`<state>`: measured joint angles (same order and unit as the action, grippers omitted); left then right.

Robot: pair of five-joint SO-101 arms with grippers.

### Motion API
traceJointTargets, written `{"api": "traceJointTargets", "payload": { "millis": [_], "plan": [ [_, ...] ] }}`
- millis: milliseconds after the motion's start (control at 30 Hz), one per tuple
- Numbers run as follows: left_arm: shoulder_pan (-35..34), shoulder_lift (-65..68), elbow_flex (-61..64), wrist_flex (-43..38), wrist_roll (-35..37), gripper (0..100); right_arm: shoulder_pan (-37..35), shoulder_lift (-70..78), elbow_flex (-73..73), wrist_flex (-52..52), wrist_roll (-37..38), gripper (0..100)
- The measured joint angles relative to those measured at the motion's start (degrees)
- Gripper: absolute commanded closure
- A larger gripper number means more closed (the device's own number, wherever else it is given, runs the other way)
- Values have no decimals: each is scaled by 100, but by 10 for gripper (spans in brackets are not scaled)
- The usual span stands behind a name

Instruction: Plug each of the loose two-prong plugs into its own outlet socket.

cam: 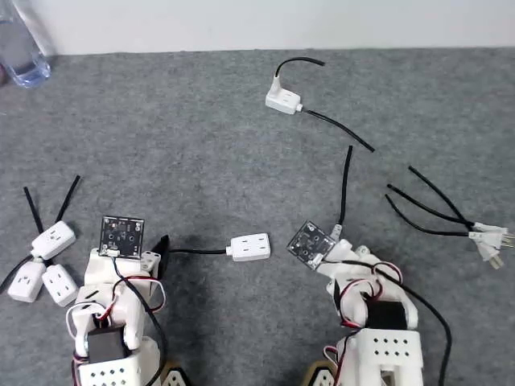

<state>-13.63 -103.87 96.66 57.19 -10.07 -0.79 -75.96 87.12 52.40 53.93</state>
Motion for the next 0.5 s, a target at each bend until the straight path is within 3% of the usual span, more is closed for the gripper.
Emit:
{"api": "traceJointTargets", "payload": {
  "millis": [267, 500],
  "plan": [
    [0, 0, 0, 0, 0, 735, -607, 0, -2145, 2013, -255, 991],
    [0, 0, 0, 0, 0, 735, -809, 527, -3323, 2875, -580, 991]
  ]
}}
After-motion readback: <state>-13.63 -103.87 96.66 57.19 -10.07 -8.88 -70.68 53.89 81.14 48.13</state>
